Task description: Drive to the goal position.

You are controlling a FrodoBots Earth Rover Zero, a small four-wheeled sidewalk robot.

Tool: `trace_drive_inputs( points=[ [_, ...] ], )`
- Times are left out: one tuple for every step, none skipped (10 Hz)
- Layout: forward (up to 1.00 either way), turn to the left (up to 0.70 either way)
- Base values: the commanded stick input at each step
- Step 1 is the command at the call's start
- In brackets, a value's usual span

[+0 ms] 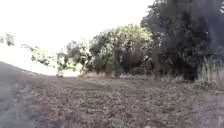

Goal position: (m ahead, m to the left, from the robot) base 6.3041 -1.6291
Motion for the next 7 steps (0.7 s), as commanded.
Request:
trace_drive_inputs(
  points=[
    [0.70, 0.00],
    [0.70, 0.00],
    [0.70, 0.00],
    [0.70, 0.00],
    [0.70, 0.00],
    [0.70, 0.00],
    [0.70, 0.00]
  ],
)
